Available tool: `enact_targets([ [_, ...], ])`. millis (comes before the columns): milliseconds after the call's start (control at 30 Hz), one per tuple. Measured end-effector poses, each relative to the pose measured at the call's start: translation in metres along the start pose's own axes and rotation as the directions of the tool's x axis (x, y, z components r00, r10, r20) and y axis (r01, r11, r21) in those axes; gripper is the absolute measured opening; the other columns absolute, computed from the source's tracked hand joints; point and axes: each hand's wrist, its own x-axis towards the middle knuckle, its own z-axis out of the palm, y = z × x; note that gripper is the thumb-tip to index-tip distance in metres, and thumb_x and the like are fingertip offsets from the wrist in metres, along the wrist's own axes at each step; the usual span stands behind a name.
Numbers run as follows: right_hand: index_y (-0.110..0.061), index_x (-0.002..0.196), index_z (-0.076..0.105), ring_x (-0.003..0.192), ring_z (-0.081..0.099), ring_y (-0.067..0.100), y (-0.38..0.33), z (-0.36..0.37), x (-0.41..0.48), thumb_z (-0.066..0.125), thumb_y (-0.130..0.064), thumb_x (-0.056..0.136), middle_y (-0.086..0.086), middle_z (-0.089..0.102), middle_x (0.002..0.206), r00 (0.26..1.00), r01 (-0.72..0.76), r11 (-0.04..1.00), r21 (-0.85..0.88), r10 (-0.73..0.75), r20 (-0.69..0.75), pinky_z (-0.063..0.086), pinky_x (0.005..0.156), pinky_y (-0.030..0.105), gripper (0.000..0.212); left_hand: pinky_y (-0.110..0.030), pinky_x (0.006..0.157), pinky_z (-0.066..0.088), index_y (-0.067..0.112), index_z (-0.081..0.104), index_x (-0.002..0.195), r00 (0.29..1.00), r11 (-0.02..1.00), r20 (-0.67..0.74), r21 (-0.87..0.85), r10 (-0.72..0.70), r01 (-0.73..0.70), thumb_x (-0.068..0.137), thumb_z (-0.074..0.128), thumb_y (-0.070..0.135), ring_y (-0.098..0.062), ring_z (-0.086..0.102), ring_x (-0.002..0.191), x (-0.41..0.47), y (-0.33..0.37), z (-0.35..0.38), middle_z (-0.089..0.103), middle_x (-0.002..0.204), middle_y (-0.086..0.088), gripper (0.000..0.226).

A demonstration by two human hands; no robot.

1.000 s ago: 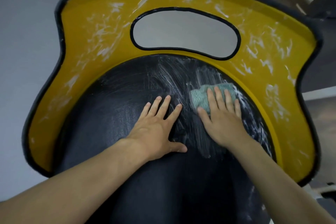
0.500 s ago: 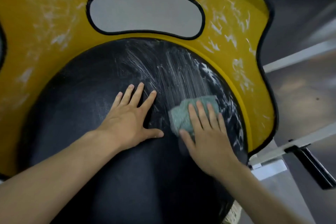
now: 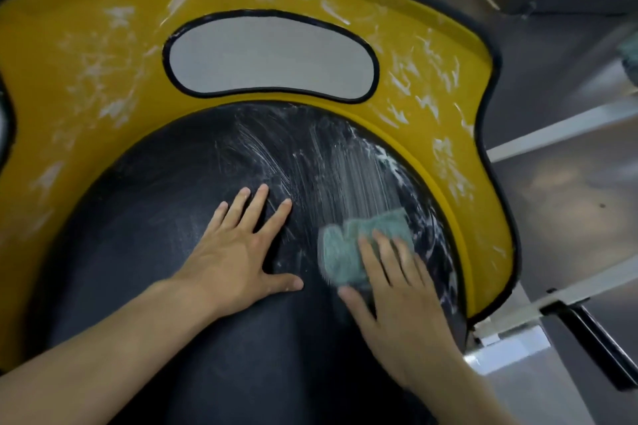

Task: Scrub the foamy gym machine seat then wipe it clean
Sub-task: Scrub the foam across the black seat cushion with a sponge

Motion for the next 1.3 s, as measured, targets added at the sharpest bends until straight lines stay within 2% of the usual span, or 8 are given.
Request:
enact_targets([
  [100,-0.028,0.154,0.034,0.147,0.037,0.025,0.003,0.007,-0.027,0.015,-0.070,0.101,-0.004,0.039,0.158,1.000,-0.018,1.000,0.014,0.018,0.023,0.030,0.115,0.040,0.071,-0.044,0.124,-0.013,0.037,-0.029,0.153,1.000,1.000,-0.005,-0.005,-0.001,0.001,0.077,0.042,0.089,-0.023,-0.036,0.147,0.000,0.000,0.000,-0.041,0.158,-0.003,0.116],
  [267,-0.029,0.162,-0.005,0.155,-0.016,0.020,0.000,0.000,0.053,0.001,-0.074,0.096,-0.004,-0.008,0.170,0.998,-0.042,0.999,-0.024,0.041,-0.045,-0.011,0.124,0.046,0.081,-0.047,0.124,-0.011,0.036,-0.027,0.154,1.000,1.000,0.005,-0.016,-0.021,0.021,0.078,0.047,0.087,-0.025,-0.035,0.147,0.001,0.003,-0.002,-0.040,0.159,-0.003,0.118],
  [533,-0.027,0.160,-0.017,0.152,-0.028,0.022,-0.006,-0.014,0.110,-0.001,-0.069,0.097,-0.002,-0.023,0.168,0.999,-0.051,0.998,-0.033,0.050,-0.020,-0.013,0.124,0.052,0.077,-0.048,0.124,-0.012,0.036,-0.027,0.154,0.999,0.999,0.035,-0.028,-0.023,0.024,0.078,0.051,0.085,-0.025,-0.037,0.146,0.004,0.006,-0.004,-0.041,0.158,-0.003,0.119],
  [733,-0.007,0.152,0.042,0.143,0.039,0.044,-0.002,0.017,-0.023,0.006,-0.062,0.100,0.020,0.044,0.155,0.998,0.016,0.995,-0.102,-0.010,0.064,0.025,0.113,0.058,0.084,-0.047,0.124,-0.013,0.036,-0.029,0.153,1.000,1.000,0.017,-0.013,-0.001,0.001,0.080,0.047,0.086,-0.026,-0.037,0.146,0.002,0.004,-0.001,-0.041,0.158,-0.004,0.117],
  [800,-0.005,0.149,0.045,0.139,0.041,0.046,0.001,0.020,-0.018,0.007,-0.063,0.101,0.022,0.048,0.151,0.997,0.019,0.994,-0.108,-0.010,0.077,0.027,0.110,0.057,0.085,-0.047,0.124,-0.013,0.035,-0.030,0.152,1.000,1.000,-0.015,-0.019,-0.009,0.008,0.080,0.045,0.087,-0.026,-0.038,0.146,0.003,0.003,0.002,-0.042,0.157,-0.005,0.116],
  [967,-0.023,0.156,-0.025,0.149,-0.032,0.030,-0.007,-0.010,0.093,0.003,-0.069,0.098,0.006,-0.027,0.166,0.999,0.027,0.998,-0.047,-0.028,-0.015,-0.017,0.123,0.047,0.079,-0.047,0.124,-0.013,0.036,-0.029,0.153,1.000,1.000,-0.018,-0.022,-0.014,0.014,0.079,0.046,0.086,-0.024,-0.040,0.144,0.001,0.005,0.002,-0.042,0.157,-0.004,0.117],
  [1133,-0.027,0.161,-0.014,0.153,-0.024,0.029,-0.016,-0.032,0.185,0.016,-0.068,0.100,0.003,-0.023,0.168,1.000,0.016,1.000,-0.017,-0.016,0.011,-0.013,0.124,0.049,0.080,-0.046,0.123,-0.015,0.037,-0.030,0.152,1.000,1.000,0.009,-0.022,-0.012,0.013,0.078,0.047,0.088,-0.024,-0.040,0.144,0.003,0.007,-0.001,-0.044,0.156,-0.003,0.118],
  [1300,-0.028,0.160,-0.015,0.153,-0.024,0.022,-0.011,-0.017,0.120,0.011,-0.064,0.102,-0.001,-0.021,0.168,0.997,0.057,0.998,-0.006,-0.057,-0.042,-0.013,0.125,0.044,0.074,-0.047,0.124,-0.014,0.038,-0.031,0.152,0.999,1.000,0.034,-0.020,-0.023,0.023,0.078,0.049,0.087,-0.023,-0.042,0.143,0.005,0.008,-0.004,-0.044,0.156,-0.001,0.119],
])
